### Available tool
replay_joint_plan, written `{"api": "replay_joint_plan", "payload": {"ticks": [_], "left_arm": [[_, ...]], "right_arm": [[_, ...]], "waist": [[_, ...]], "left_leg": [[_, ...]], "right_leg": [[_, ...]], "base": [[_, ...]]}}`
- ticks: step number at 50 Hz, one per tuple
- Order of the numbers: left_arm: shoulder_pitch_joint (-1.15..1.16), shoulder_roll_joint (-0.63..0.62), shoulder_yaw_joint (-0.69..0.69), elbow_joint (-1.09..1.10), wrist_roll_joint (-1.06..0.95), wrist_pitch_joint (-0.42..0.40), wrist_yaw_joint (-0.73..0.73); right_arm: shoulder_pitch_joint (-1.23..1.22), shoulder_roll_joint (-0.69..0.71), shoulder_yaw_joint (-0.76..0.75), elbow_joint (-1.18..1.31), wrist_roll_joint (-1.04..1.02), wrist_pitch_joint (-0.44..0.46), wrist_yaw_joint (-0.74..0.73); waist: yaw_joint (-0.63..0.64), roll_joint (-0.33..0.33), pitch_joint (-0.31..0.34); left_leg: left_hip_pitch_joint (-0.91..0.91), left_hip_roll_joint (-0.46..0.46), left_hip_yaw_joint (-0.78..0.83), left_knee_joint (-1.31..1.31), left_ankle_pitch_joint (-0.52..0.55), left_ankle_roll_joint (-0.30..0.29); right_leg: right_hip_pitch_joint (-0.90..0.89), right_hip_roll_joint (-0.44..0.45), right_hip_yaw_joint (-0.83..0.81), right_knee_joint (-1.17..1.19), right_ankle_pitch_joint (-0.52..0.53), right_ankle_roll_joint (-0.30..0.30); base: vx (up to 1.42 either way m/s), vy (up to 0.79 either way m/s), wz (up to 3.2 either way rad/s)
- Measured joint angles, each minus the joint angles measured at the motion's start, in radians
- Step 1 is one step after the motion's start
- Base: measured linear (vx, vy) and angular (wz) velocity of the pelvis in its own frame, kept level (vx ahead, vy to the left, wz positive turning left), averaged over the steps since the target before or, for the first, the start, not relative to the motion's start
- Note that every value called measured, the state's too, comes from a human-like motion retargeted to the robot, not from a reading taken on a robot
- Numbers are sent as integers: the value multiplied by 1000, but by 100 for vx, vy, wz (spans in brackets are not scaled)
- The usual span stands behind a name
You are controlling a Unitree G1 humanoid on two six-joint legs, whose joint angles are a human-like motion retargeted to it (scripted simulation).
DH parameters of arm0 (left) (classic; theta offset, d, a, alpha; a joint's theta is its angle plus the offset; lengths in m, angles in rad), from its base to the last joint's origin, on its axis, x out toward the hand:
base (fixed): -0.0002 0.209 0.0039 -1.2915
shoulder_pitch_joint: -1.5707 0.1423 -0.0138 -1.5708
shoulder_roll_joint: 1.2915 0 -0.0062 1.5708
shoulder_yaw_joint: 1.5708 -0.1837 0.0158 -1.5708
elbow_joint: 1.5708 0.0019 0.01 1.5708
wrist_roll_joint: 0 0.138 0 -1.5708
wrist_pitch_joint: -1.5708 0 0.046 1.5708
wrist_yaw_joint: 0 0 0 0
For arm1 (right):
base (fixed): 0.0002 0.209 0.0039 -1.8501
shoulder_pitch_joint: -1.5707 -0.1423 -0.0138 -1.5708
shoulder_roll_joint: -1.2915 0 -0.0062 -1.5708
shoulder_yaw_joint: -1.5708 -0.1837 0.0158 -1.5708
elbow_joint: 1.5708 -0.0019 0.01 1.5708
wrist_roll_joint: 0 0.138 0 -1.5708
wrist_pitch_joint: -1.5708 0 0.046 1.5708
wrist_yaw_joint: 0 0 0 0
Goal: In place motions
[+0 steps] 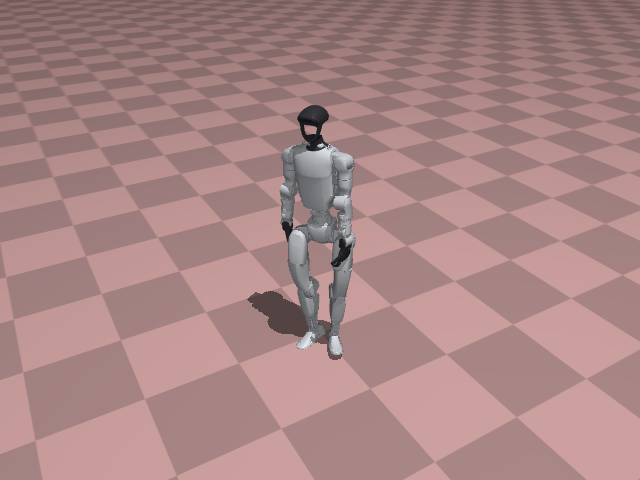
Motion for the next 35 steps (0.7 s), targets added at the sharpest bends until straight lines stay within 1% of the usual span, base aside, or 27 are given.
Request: {"api": "replay_joint_plan", "payload": {"ticks": [5,12,15,20,25,27,28,30,31,32,33,35], "left_arm": [[13,-5,3,0,-4,-5,5],[24,-8,41,6,-39,-6,2],[32,-1,58,2,-43,-4,-5],[60,16,85,-17,-29,4,-4],[122,42,112,-65,-9,17,22],[169,45,141,-103,-27,16,61],[189,44,154,-120,-41,13,79],[209,46,179,-145,-66,3,107],[210,49,188,-151,-78,-3,121],[212,51,197,-157,-92,-7,135],[216,51,208,-162,-107,-10,150],[231,51,233,-161,-129,-19,157]], "right_arm": [[0,6,13,-26,-33,-4,8],[18,19,4,-83,-82,-45,32],[31,10,-3,-77,-84,-56,13],[43,-18,-12,-35,-52,-42,-5],[23,-29,2,1,-24,-43,-52],[-2,-18,24,-1,-25,-41,-63],[-14,-9,38,-6,-19,-41,-66],[-51,18,75,-20,23,-46,-70],[-72,31,91,-40,49,-54,-66],[-93,44,109,-62,74,-63,-58],[-114,56,131,-89,94,-73,-44],[-170,79,176,-131,121,-85,-9]], "waist": [[0,7,-4],[-11,14,-8],[-17,17,-13],[-15,21,-21],[-3,23,-22],[5,17,-24],[-1,13,-28],[-12,3,-10],[15,-14,24],[49,-35,60],[98,-63,96],[160,-99,148]], "left_leg": [[1,4,4,-6,-4,-3],[5,11,5,-19,-9,-11],[5,16,0,-20,-15,-15],[0,27,-5,1,-36,-23],[-31,49,-17,101,-79,-39],[-104,69,-16,247,-64,-21],[-153,85,-11,346,-28,-3],[-270,135,-55,581,120,29],[-334,139,-83,696,199,77],[-396,137,-107,806,256,113],[-451,125,-125,905,268,127],[-537,183,-83,1091,222,136]], "right_leg": [[-7,4,5,3,2,-3],[-15,13,6,4,5,-7],[-18,18,6,4,5,-10],[-18,28,12,2,4,-17],[-11,31,17,3,0,-27],[-16,19,27,8,-1,-33],[-22,9,25,11,-1,-35],[-24,-9,-5,15,-1,-38],[-10,-14,5,17,1,-41],[4,-23,22,21,5,-45],[16,-38,50,28,11,-49],[42,-43,46,30,17,-73]], "base": [[0,0,0],[0,0,0],[0,0,0],[7,-4,-9],[11,-5,-12],[10,0,1],[4,1,43],[-7,2,59],[-15,2,-3],[-16,1,-79],[-11,-1,-90],[-5,-3,-65]]}}
